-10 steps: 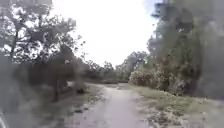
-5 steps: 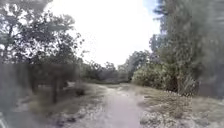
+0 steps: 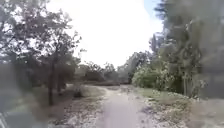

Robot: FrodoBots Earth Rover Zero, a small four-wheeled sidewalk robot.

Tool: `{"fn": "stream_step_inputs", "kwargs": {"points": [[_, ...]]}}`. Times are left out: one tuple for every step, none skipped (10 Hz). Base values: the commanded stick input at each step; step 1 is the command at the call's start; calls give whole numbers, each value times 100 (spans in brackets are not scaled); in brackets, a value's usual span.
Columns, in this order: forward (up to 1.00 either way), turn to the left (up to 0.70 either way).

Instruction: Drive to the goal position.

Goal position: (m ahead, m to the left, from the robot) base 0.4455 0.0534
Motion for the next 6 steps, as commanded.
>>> {"fn": "stream_step_inputs", "kwargs": {"points": [[70, 0], [70, 0], [70, 0], [70, 0], [70, 0], [70, 0]]}}
